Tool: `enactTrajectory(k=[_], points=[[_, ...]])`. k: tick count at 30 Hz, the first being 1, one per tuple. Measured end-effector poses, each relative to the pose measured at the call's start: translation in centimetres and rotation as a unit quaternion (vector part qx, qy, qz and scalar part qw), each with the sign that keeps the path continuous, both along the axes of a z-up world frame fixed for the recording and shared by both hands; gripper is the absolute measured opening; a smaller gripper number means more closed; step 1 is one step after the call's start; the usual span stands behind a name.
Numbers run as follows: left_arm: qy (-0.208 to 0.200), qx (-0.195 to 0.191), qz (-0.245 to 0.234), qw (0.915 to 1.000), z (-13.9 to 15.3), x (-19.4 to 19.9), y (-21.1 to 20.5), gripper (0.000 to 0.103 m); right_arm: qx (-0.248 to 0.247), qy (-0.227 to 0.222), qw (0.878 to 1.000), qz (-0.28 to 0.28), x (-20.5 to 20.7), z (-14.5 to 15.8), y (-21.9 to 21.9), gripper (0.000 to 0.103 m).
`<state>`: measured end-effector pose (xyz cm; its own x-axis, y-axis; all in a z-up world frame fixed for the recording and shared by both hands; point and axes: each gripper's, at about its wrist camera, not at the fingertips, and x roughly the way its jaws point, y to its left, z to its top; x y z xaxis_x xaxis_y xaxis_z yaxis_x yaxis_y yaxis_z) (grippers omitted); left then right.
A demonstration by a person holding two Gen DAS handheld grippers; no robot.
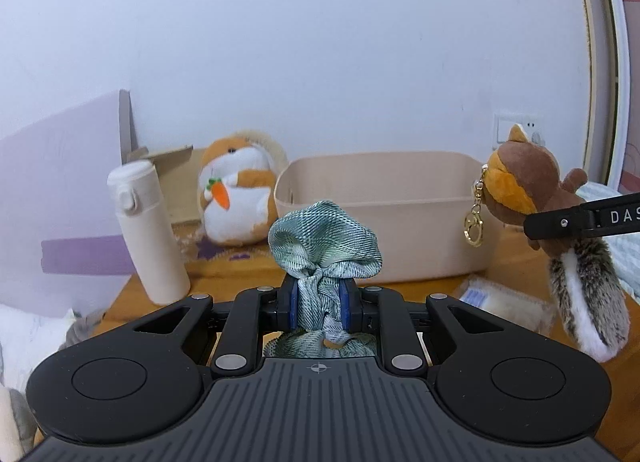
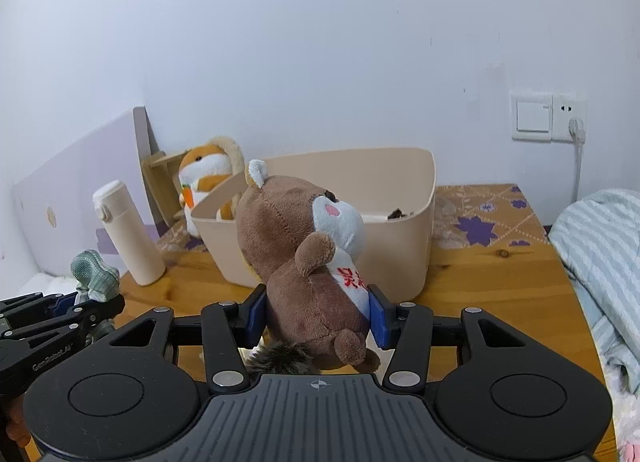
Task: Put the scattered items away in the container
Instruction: 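Lift the green scrunchie and bear plush over the basket with both tools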
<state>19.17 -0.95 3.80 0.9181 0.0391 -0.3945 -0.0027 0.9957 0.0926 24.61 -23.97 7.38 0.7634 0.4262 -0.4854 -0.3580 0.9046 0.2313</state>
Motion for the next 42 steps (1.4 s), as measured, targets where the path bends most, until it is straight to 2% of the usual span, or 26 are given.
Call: enactTrajectory(k=[10, 21, 33, 42], points=[[-0.025, 0.006, -0.001, 0.9997, 2.0, 1.7, -0.4, 0.019, 0.014, -0.025, 1.000, -0.004, 0.9, 2.0, -0.1, 0.047], [-0.015, -0.005, -0.010, 0.9998, 3.1, 5.6, -0.7, 0.019, 0.012, -0.030, 0.999, -0.022, 3.6, 3.2, -0.3, 0.047], [-0.060, 0.049, -0.020, 0.9968, 4.6, 9.8, -3.7, 0.019, 0.008, -0.019, 1.000, -0.022, 8.0, 4.1, -0.7, 0.047], [-0.045, 0.053, -0.015, 0.9975, 4.2, 14.1, -4.7, 0.019, 0.024, -0.019, 0.999, -0.022, 10.2, 4.8, -0.8, 0.047]])
